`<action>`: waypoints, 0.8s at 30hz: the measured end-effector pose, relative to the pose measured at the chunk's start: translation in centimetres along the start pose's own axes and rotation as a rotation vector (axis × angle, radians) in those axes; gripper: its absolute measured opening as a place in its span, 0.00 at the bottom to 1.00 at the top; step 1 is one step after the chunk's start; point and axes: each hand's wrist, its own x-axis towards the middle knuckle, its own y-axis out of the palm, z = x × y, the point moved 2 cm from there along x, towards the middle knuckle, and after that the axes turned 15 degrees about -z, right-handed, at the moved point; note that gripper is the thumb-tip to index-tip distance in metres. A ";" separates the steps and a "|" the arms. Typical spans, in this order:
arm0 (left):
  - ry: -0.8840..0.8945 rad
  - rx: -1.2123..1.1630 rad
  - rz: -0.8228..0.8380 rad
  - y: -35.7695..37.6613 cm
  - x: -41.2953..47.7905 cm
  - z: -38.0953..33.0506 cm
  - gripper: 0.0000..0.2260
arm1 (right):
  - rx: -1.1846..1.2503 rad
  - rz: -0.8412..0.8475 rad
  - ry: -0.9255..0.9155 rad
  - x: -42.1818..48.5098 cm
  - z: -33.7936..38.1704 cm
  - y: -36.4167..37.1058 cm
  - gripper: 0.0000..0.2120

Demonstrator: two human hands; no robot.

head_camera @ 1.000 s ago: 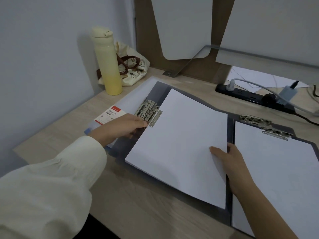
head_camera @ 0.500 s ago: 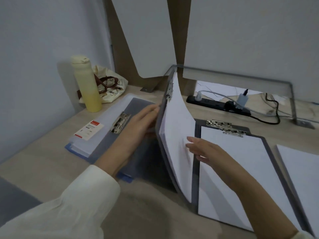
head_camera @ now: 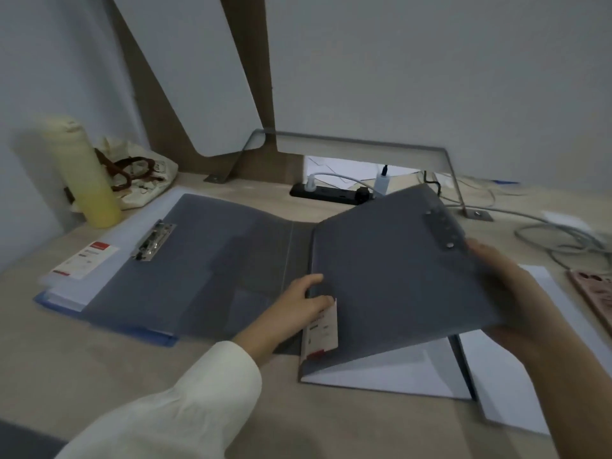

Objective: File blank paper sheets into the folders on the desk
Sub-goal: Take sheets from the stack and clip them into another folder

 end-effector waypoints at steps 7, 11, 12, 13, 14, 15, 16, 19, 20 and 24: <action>-0.268 -0.191 -0.091 0.8 0.4 1.9 0.06 | -0.302 -0.117 0.176 1.3 -4.4 -5.0 0.10; -0.356 -0.253 -0.025 1.1 -0.6 2.2 0.19 | -0.385 -0.165 0.160 1.6 -5.7 -5.0 0.12; -0.371 -0.286 -0.034 1.3 -0.7 2.4 0.27 | -0.389 -0.165 0.148 1.6 -5.8 -4.8 0.12; -0.377 -0.318 -0.053 1.3 -0.6 2.6 0.31 | -0.387 -0.167 0.136 1.5 -5.9 -4.7 0.13; -0.364 -0.356 -0.073 1.3 -0.7 2.5 0.30 | -0.375 -0.170 0.129 1.5 -5.9 -4.6 0.13; -0.349 -0.392 -0.095 1.1 -0.5 2.4 0.25 | -0.359 -0.168 0.130 1.5 -5.9 -4.6 0.13; -0.326 -0.425 -0.121 0.9 -0.5 2.1 0.19 | -0.341 -0.160 0.136 1.3 -5.9 -4.5 0.14; -0.205 -0.435 -0.170 -0.2 -0.4 0.4 0.11 | -0.229 -0.102 0.172 1.5 -6.1 -4.5 0.15; -0.167 -0.442 -0.174 -0.5 -0.5 -0.1 0.12 | -0.164 -0.074 0.199 1.4 -6.0 -4.3 0.14; -0.057 -0.477 -0.185 -1.4 -1.0 -1.7 0.11 | 0.069 -0.012 0.187 1.3 -5.4 -3.9 0.16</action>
